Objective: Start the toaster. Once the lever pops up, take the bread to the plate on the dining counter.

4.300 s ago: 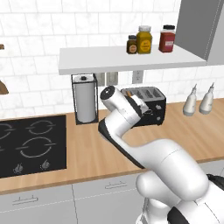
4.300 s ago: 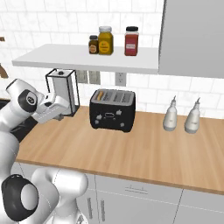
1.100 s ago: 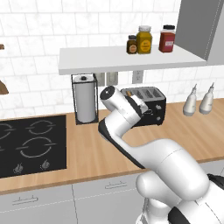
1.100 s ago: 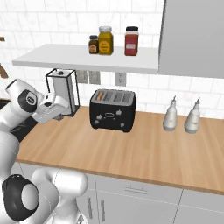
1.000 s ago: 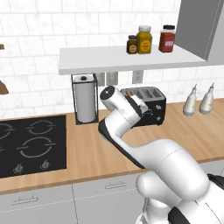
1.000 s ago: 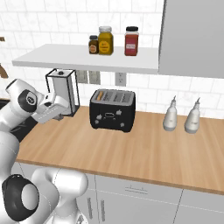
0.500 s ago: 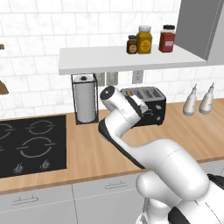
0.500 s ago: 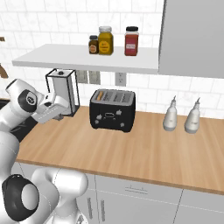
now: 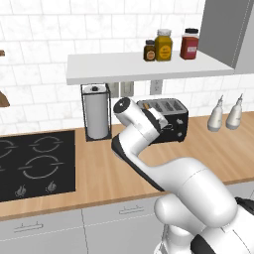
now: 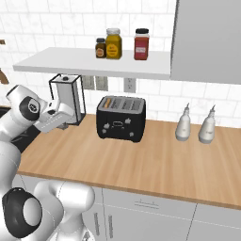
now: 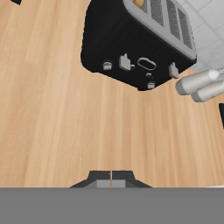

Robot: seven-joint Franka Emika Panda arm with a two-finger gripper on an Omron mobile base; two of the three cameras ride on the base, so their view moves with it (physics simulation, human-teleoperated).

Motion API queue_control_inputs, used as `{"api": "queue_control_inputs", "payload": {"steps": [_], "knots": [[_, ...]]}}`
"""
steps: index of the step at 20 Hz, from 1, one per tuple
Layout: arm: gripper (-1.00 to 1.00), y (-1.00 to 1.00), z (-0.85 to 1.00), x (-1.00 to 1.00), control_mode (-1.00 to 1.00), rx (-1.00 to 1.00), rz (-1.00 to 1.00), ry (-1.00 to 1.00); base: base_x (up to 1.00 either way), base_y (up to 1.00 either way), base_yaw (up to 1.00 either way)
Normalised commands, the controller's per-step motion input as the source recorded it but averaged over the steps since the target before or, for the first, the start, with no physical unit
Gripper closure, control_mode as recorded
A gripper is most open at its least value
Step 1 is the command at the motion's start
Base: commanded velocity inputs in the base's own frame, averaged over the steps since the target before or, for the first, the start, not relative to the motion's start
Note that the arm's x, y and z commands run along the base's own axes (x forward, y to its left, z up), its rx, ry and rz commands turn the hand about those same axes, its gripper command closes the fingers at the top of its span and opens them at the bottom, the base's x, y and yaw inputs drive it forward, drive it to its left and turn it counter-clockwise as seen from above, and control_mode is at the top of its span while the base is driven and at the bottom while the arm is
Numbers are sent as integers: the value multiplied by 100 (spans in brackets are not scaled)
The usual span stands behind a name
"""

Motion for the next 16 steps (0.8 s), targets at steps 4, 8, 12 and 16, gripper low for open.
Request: {"api": "queue_control_inputs", "payload": {"steps": [4, 8, 12, 16], "knots": [[100, 0, 0, 0, -100, 0, 0, 0, 0, 0, 0], [100, 0, 0, 0, -100, 0, 0, 0, 0, 0, 0], [100, 0, 0, 0, -100, 0, 0, 0, 0, 0, 0], [100, 0, 0, 0, -100, 0, 0, 0, 0, 0, 0]]}}
